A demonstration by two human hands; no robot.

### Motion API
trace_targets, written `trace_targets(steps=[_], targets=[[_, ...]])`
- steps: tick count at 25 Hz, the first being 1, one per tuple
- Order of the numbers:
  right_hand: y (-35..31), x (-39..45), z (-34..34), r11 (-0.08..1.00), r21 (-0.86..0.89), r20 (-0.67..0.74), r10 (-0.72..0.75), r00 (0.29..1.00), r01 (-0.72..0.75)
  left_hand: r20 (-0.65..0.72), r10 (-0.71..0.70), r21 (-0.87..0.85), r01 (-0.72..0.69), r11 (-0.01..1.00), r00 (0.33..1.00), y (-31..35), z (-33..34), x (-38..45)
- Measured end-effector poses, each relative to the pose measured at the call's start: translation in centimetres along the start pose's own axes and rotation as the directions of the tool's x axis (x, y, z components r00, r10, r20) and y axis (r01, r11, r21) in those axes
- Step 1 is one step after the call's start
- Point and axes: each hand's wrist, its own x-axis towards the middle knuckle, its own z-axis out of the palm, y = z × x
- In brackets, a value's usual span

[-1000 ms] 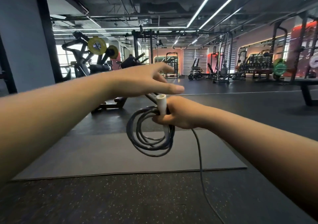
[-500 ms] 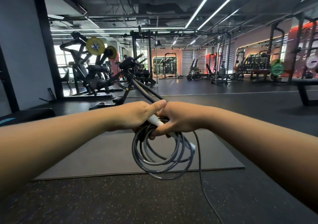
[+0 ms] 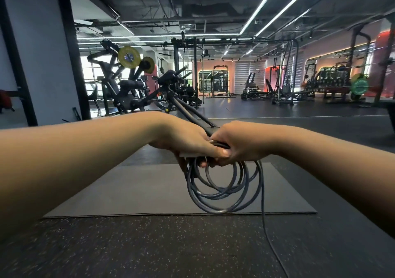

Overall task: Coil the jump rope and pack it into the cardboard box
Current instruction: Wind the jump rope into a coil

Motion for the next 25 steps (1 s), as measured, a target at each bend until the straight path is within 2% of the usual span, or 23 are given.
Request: trace_targets(steps=[3, 6, 8, 11, 12, 14, 16, 18, 20, 22, 25], targets=[[0.1, -0.7, -0.7, 0.995, 0.100, -0.048, -0.001, 0.999, 0.006, -0.077, 0.128, 0.068, -0.123, 0.990, 0.989, -0.7, -0.1, -0.7], [0.2, -1.4, -1.6, 0.966, 0.259, -0.078, 0.019, 0.997, 0.002, -0.122, 0.160, 0.107, -0.147, 0.983, 0.980, -1.1, -1.1, -1.8], [0.8, -2.2, -2.3, 0.910, 0.413, -0.085, 0.059, 0.995, -0.018, -0.131, 0.169, 0.044, -0.164, 0.985, 0.977, -1.7, -1.8, -2.9], [2.9, -3.9, -2.6, 0.750, 0.659, -0.146, 0.206, 0.968, -0.060, -0.201, 0.176, -0.194, -0.216, 0.957, 0.964, -3.5, -1.7, -4.6], [3.6, -4.1, -2.2, 0.659, 0.751, -0.153, 0.252, 0.956, -0.054, -0.254, 0.191, -0.298, -0.264, 0.917, 0.948, -4.1, -1.4, -4.9], [4.3, -4.1, -0.5, 0.446, 0.895, -0.135, 0.301, 0.944, -0.015, -0.396, 0.189, -0.541, -0.395, 0.742, 0.899, -4.6, -0.2, -4.7], [3.4, -3.2, 1.8, 0.264, 0.963, -0.125, 0.282, 0.951, 0.048, -0.514, 0.094, -0.696, -0.479, 0.535, 0.853, -4.6, 1.1, -3.5], [1.4, -1.9, 4.0, 0.151, 0.979, -0.177, 0.276, 0.945, 0.140, -0.587, -0.036, -0.755, -0.531, 0.384, 0.809, -4.1, 2.3, -1.8], [-0.6, -0.8, 5.7, 0.144, 0.952, -0.302, 0.333, 0.893, 0.269, -0.624, -0.128, -0.769, -0.577, 0.274, 0.771, -2.9, 3.2, -0.6], [-2.7, 0.4, 6.8, 0.128, 0.914, -0.401, 0.434, 0.806, 0.386, -0.635, -0.139, -0.769, -0.606, 0.201, 0.760, -1.4, 4.1, 0.2], [-4.9, 2.1, 6.9, 0.018, 0.864, -0.389, 0.660, 0.642, 0.504, -0.674, -0.201, -0.731, -0.602, 0.322, 0.711, -0.5, 5.3, 1.5]])
